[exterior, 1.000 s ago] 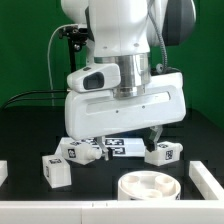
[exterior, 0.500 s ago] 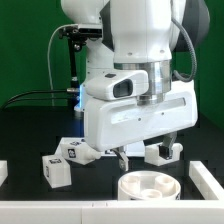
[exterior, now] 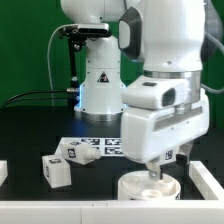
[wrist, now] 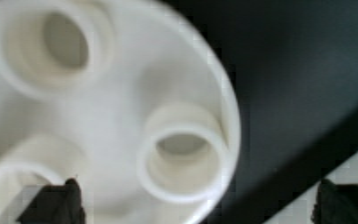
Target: Assemble stool
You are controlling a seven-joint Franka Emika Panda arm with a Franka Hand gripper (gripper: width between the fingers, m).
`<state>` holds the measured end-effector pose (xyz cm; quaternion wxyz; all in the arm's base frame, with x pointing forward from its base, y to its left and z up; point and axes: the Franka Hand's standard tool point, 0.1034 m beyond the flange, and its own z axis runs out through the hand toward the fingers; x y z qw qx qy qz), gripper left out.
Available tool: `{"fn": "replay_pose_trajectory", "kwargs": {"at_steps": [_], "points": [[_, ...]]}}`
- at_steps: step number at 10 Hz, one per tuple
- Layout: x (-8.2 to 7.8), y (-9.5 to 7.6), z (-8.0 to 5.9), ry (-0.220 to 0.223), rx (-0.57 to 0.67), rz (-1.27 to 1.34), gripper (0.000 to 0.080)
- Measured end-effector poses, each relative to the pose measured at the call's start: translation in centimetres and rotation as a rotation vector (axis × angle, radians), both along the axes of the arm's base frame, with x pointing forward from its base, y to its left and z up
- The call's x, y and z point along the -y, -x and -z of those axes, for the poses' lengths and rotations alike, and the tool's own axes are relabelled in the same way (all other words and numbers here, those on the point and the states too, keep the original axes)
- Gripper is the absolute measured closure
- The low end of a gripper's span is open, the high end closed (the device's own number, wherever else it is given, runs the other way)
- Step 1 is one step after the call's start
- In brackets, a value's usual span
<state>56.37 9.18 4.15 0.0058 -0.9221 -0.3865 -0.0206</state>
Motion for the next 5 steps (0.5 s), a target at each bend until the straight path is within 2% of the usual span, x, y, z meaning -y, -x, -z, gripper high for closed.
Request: {"fn": "replay_pose_trajectory", "kwargs": {"at_steps": [3,5], "points": [[0.01,0.17,0.16,-0.003,-0.005,0.022,0.0150],[0.36,0.67,0.96,-0.007,-0.023,0.076,0.0150]]}}
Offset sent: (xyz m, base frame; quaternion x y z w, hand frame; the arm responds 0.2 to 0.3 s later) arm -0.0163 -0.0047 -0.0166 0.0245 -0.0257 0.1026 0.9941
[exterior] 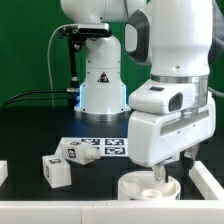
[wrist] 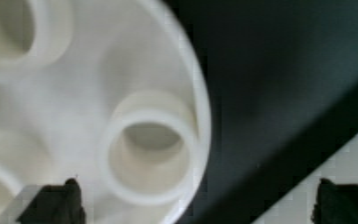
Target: Assemble stool
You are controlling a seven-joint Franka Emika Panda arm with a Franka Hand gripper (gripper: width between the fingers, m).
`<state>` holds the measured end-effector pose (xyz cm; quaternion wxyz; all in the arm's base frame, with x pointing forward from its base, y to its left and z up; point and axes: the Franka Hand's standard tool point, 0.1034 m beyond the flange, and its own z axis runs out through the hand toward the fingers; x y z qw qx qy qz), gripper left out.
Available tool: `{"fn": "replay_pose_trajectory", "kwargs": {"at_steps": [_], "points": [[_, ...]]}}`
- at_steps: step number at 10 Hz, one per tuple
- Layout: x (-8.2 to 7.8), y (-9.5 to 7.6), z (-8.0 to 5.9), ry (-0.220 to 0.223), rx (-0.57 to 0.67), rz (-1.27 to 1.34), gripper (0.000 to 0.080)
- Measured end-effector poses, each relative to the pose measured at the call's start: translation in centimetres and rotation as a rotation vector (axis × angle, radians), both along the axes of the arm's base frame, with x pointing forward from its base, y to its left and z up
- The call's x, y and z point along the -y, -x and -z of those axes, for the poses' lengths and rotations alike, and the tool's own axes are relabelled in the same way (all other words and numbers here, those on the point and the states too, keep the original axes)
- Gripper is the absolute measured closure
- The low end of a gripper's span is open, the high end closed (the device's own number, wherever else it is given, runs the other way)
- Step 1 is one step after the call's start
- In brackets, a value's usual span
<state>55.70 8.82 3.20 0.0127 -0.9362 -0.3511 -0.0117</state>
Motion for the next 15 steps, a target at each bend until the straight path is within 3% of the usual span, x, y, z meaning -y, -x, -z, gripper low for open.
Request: {"fn": "replay_pose_trajectory", "kwargs": {"at_steps": [6,8,9,10,13,15], "points": [[0.4,0.6,1.6,-0.007,-0.005,0.010,0.0150],[0.4,0.6,1.6,-0.006,-0.005,0.010,0.0408],[0.4,0.5,1.6,-0.002,-0.002,-0.021,0.0408],[0.2,0.5,1.5,0.008,0.007,-0.113,0.0485],[-1.9,0.7,1.6,0.025,0.017,-0.303,0.0485],[-1.9,0.8,1.6,0.024,0.015,-0.297,0.0485]]}}
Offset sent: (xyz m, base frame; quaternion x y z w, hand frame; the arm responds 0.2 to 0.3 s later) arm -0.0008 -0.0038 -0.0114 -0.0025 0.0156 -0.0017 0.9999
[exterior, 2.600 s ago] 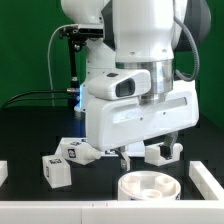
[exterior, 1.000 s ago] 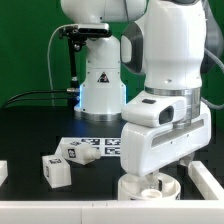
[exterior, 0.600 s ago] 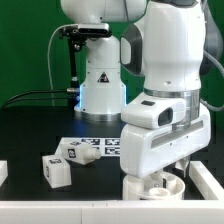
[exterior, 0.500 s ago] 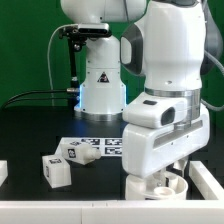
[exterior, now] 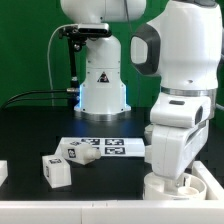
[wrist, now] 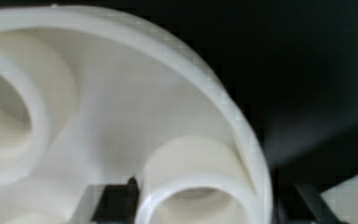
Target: Assemble stool
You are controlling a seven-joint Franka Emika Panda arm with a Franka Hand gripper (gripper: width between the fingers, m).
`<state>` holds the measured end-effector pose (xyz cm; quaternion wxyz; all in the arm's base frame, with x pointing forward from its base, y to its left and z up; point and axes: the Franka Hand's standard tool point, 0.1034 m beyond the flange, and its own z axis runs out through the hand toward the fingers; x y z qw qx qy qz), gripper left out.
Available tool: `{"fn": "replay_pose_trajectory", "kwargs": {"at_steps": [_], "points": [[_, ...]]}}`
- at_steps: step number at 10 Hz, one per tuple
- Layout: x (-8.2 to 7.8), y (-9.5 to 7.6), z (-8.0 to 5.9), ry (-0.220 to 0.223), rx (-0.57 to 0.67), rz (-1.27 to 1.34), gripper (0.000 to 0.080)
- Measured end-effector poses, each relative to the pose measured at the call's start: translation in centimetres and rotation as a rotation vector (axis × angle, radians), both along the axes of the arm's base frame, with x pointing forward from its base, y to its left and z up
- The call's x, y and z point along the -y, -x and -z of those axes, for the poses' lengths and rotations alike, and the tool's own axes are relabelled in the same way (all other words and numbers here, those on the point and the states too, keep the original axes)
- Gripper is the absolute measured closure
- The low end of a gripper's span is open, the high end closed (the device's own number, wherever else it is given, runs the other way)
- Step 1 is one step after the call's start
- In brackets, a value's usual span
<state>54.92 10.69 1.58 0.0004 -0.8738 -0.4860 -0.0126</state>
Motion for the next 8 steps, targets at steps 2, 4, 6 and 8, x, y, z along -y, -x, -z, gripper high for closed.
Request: {"fn": "replay_pose_trajectory", "kwargs": {"at_steps": [2,4,6,8], "points": [[-0.03,-0.03,0.00,0.002,-0.002,-0.008,0.0484],[-0.27,-0.40,0.04,0.002,-0.004,-0.029,0.0482],[-0.23,-0.37,0.04,0.010,-0.021,-0.059,0.0482],[-0.21,-0.37,0.05,0.009,-0.020,-0.055,0.0482]]}}
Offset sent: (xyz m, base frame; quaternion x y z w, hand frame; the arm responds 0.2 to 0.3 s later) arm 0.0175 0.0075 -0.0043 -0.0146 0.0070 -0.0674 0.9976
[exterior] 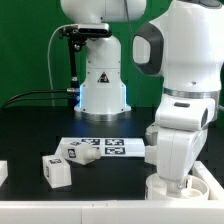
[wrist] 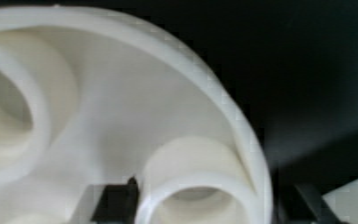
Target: Assemble stool
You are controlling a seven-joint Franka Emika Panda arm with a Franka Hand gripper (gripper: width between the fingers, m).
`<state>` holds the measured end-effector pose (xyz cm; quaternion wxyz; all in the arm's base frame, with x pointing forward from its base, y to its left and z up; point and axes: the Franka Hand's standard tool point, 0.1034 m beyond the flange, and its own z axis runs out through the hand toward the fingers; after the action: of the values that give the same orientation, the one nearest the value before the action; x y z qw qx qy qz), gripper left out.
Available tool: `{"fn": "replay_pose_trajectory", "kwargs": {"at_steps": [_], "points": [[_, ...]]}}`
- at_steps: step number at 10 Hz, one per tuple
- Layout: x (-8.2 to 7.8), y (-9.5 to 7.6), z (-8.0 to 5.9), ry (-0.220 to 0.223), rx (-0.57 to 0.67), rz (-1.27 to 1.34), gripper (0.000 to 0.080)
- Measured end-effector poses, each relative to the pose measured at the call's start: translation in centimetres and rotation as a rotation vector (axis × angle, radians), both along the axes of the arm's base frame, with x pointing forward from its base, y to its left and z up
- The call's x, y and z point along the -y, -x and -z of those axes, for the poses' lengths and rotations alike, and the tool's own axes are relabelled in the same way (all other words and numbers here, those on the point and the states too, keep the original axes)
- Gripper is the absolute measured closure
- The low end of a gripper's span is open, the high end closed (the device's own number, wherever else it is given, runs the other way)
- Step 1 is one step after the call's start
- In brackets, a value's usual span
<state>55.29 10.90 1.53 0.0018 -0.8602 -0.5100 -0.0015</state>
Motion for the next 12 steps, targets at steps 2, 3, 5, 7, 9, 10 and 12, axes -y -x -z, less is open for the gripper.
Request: {"fn": "replay_pose_trajectory", "kwargs": {"at_steps": [2,3,5,7,9,10,12], "points": [[-0.1,0.0,-0.1,-0.001,0.001,0.032,0.0308],[-0.1,-0.2,-1.0,0.005,0.009,0.073,0.0308],[-0.2,-0.4,-2.5,-0.011,0.017,0.231,0.0179],[-0.6,-0.5,-2.7,-0.018,0.017,0.363,0.0156],[-0.7,-0.5,-2.7,-0.024,0.012,0.466,0.0150],[-0.7,-0.4,-2.7,-0.031,0.008,0.542,0.0150],[1.0,1.0,-3.7,-0.058,-0.004,0.760,0.0150]]}}
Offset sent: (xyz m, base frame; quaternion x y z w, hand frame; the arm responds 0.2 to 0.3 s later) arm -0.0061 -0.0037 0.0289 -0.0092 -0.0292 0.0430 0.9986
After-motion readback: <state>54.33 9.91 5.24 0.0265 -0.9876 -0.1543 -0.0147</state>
